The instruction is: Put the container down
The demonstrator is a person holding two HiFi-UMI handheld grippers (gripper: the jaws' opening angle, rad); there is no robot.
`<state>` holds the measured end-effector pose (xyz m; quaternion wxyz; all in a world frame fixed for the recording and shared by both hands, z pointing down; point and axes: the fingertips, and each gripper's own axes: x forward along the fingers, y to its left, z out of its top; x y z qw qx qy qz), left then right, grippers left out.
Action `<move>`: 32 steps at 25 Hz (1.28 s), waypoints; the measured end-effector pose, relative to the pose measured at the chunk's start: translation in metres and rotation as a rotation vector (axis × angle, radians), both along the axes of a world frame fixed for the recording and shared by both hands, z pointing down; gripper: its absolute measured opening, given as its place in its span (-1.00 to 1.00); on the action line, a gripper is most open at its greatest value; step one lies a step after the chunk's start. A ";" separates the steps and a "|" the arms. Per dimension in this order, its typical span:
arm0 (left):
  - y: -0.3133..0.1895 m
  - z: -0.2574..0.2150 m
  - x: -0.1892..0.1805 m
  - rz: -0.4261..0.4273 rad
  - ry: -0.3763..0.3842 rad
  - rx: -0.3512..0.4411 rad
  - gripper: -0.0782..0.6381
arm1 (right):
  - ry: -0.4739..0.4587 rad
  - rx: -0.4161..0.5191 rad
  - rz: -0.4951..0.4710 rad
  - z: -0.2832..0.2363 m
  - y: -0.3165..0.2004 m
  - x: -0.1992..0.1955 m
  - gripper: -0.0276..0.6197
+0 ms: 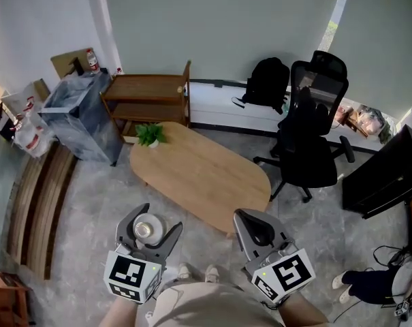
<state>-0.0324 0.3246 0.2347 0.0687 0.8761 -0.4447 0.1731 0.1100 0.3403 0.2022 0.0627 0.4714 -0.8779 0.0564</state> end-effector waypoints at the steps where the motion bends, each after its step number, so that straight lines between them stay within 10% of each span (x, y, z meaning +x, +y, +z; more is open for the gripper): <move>1: 0.001 0.000 0.002 -0.005 -0.001 -0.001 0.14 | 0.000 -0.002 -0.006 0.001 0.001 0.002 -0.93; 32: -0.076 0.036 -0.012 -0.035 0.019 -0.004 0.14 | 0.027 -0.032 -0.062 0.058 -0.090 -0.025 -0.93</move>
